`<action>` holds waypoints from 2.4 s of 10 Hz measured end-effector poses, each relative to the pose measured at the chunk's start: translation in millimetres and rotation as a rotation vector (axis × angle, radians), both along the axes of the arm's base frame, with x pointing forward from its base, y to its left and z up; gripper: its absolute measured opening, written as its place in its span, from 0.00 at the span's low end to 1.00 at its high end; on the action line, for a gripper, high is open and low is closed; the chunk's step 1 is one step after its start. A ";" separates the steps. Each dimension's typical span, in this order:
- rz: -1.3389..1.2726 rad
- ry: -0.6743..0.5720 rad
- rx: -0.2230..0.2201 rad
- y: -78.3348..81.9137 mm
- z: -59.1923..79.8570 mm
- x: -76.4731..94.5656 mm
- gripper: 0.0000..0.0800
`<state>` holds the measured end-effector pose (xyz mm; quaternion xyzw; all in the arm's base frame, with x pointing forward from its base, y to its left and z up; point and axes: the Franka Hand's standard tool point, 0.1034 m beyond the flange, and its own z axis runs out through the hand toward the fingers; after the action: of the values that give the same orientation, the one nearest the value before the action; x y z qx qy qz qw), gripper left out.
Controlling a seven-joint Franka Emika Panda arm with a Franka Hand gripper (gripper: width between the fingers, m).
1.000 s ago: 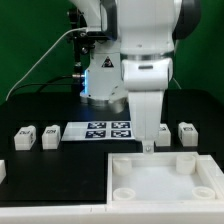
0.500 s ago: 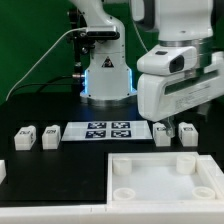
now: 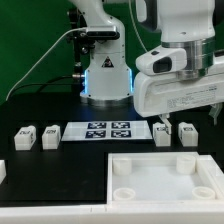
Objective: Assemble one leg
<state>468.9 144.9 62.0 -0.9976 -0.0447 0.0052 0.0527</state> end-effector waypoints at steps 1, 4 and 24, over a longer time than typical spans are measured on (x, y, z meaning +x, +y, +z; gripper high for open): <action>-0.064 0.023 -0.002 8.7 -4.1 -9.7 0.81; -0.057 0.127 -0.015 20.8 -12.0 -31.6 0.81; -0.067 0.914 -0.085 24.9 -43.0 -71.6 0.81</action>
Offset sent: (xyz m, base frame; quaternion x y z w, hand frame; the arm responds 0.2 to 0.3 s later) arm -0.0149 0.0169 -0.0045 0.0339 -0.1135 0.1038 0.9875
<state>397.4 169.8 19.0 -0.8951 0.0158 0.4447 0.0263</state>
